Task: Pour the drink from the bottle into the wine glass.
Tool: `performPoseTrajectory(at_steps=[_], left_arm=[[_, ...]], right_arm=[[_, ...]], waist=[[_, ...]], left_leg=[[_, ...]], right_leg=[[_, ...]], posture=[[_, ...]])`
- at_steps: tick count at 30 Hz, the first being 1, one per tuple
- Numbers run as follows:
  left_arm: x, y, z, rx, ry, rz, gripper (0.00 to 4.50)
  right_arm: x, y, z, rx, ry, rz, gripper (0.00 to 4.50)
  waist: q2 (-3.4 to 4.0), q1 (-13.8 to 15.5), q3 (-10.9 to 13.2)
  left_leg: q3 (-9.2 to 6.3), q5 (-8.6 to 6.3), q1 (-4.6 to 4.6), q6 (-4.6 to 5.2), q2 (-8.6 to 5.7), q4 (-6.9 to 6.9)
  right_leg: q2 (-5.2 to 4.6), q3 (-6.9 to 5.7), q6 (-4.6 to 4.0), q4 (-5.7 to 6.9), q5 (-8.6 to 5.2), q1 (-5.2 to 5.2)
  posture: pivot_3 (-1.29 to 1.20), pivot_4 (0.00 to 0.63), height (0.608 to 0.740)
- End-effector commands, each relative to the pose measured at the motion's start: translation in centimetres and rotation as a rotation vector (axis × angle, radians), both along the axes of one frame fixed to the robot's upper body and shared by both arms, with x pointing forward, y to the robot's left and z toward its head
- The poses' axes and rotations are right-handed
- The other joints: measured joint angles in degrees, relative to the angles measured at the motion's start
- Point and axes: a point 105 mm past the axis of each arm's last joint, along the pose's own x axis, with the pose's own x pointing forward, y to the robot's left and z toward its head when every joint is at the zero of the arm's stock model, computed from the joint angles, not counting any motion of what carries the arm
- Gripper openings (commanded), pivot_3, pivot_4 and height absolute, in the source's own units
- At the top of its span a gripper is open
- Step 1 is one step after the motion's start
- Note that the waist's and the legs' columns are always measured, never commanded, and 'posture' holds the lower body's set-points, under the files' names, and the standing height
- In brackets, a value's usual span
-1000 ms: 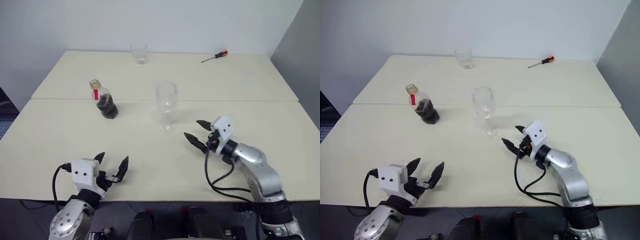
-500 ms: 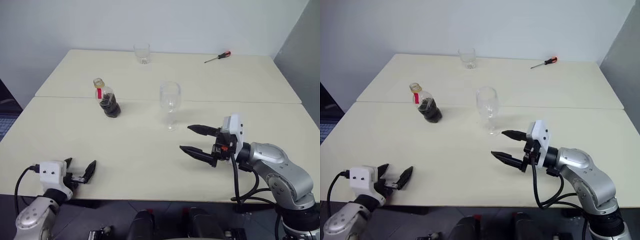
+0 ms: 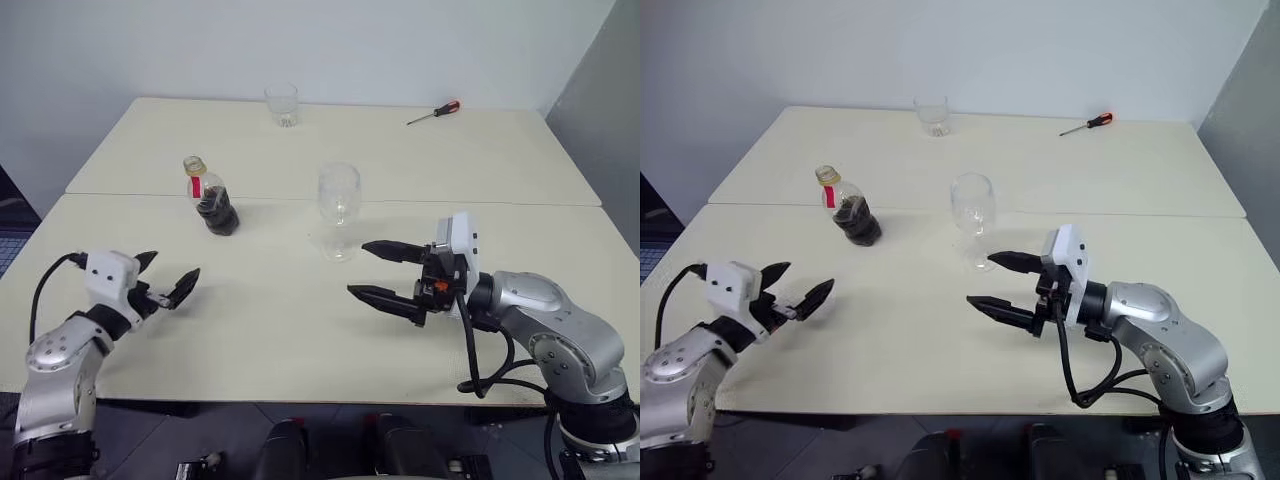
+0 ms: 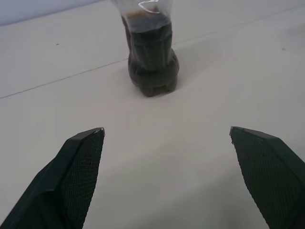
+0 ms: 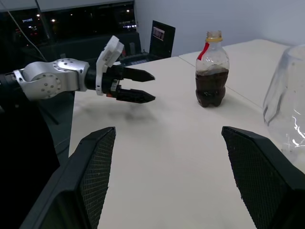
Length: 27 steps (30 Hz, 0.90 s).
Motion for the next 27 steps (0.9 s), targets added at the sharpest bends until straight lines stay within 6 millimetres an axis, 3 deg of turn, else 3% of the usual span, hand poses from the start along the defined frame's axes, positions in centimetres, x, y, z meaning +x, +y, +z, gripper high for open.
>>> performPoseTrajectory(at_steps=[1, 10, 27], left_arm=[[1.2, 0.4, 2.1, 0.053, -0.067, -0.001, 4.5], [3.5, 1.7, 4.4, 0.101, -0.132, 0.024, 4.5], [7.2, -0.1, 6.6, 0.104, -0.174, -0.081, 4.5]], right_arm=[[-0.7, 0.7, 1.2, 0.02, -0.041, 0.045, 3.8], [-0.6, 1.2, 1.3, 0.008, -0.041, 0.067, 3.8], [1.8, 3.0, 1.1, -0.061, -0.052, -0.122, 3.8]], waist=[[-0.01, 0.0, 0.0], [-0.04, 0.0, 0.0], [-0.06, 0.0, 0.0]], left_leg=[[-0.02, 0.0, 0.0, 0.0, 0.0, 0.0], [-0.03, 0.0, -0.11, 0.0, -0.02, 0.01], [-0.05, 0.01, -0.49, -0.01, -0.07, 0.12]], right_leg=[[0.0, -0.02, 0.0, 0.02, 0.0, 0.0], [0.02, -0.04, -0.01, 0.07, 0.01, -0.13], [0.04, -0.08, -0.02, 0.26, 0.03, -0.54]], posture=[[0.0, 0.15, 0.74], [0.0, 0.15, 0.74], [0.0, 0.15, 0.74]])
